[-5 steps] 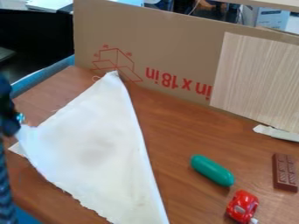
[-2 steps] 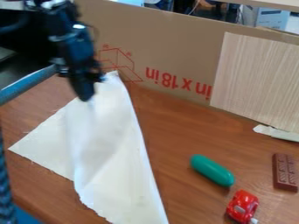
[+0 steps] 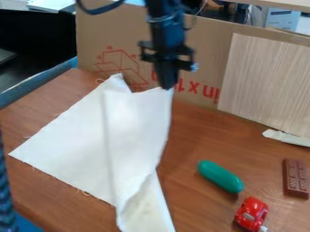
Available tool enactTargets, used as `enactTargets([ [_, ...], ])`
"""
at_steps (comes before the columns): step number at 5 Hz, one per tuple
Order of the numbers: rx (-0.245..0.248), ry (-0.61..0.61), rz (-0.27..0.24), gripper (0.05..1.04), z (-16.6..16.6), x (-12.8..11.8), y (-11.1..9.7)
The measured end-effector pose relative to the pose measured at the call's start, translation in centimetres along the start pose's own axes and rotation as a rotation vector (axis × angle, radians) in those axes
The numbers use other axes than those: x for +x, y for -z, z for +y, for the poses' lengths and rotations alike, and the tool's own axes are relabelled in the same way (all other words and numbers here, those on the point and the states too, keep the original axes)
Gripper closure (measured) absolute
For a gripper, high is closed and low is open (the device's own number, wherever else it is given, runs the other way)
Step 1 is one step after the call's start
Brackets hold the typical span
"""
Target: Unfold the cloth from bottom left to top right
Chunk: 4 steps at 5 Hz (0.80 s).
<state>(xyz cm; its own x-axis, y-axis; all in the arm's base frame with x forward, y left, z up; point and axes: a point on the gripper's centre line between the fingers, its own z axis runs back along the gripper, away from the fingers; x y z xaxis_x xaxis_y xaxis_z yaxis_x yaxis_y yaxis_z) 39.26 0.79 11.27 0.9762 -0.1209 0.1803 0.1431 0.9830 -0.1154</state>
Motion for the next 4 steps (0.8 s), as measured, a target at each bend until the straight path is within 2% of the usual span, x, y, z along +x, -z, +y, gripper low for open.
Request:
enactTargets([
  [1, 0.022, 0.039, 0.010, 1.034, -4.3, 2.7, 0.3],
  [2, 0.029, 0.077, 0.013, 1.021, -7.7, 6.1, -0.4],
  [3, -0.015, 0.069, 0.035, 0.891, -10.4, 7.4, 0.3],
  [4, -0.052, 0.076, 0.005, 0.653, -11.5, 7.9, 0.3],
])
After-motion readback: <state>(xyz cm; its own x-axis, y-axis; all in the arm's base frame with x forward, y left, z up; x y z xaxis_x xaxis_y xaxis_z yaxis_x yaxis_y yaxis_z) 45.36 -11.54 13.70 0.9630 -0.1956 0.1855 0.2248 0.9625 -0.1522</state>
